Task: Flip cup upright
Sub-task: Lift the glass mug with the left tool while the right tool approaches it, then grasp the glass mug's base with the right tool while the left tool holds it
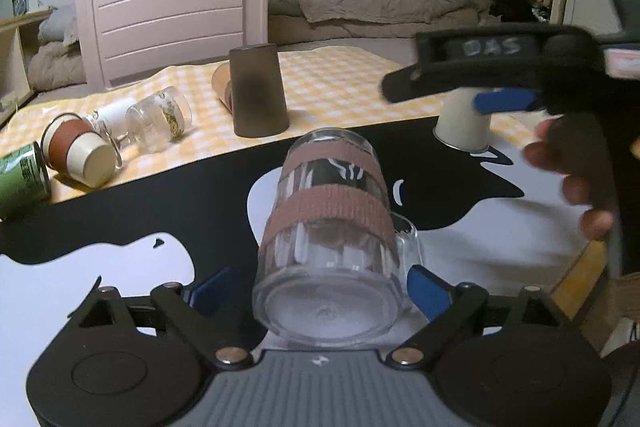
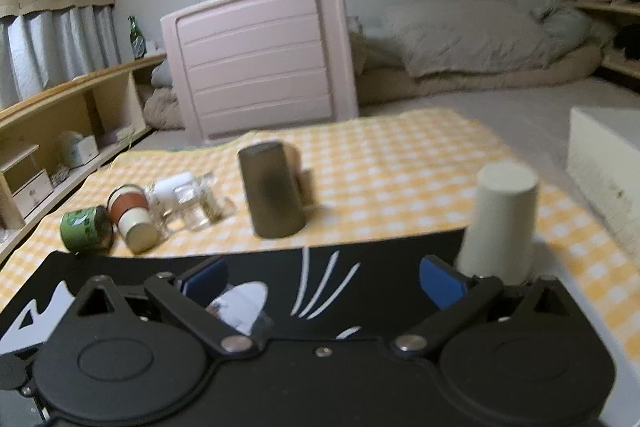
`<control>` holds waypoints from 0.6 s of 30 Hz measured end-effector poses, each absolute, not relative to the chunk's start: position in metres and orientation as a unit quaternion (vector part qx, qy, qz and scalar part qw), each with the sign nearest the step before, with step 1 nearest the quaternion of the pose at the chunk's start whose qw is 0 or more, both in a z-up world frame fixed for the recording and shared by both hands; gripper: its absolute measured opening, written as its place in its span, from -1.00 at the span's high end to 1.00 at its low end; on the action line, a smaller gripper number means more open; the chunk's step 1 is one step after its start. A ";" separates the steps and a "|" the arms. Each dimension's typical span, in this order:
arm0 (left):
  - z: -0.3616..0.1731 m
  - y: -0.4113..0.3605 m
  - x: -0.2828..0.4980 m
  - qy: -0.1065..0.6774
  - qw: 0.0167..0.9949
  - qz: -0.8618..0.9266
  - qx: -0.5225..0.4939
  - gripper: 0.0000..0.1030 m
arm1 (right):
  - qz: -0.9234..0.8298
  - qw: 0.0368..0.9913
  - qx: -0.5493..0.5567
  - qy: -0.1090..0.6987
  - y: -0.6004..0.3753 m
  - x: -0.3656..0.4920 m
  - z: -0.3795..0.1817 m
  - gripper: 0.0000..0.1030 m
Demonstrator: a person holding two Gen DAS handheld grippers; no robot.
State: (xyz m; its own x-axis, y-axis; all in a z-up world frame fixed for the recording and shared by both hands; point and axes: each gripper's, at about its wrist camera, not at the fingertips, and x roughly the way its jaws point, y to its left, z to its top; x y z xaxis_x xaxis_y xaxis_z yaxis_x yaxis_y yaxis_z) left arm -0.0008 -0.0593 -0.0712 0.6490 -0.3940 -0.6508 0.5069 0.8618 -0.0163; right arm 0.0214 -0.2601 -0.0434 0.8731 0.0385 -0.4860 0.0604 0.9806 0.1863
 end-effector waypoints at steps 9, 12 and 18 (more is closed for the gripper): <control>-0.055 -0.040 -0.002 0.325 0.905 -0.276 0.015 -0.74 | 0.039 0.935 0.166 0.311 -0.246 0.039 -0.069 -0.94; -0.053 -0.040 -0.002 0.321 0.905 -0.278 0.014 -0.56 | 0.055 0.918 0.216 0.327 -0.248 0.045 -0.076 -0.85; -0.057 -0.043 -0.002 0.325 0.904 -0.278 0.021 -0.36 | 0.059 0.866 0.318 0.381 -0.254 0.061 -0.090 -0.75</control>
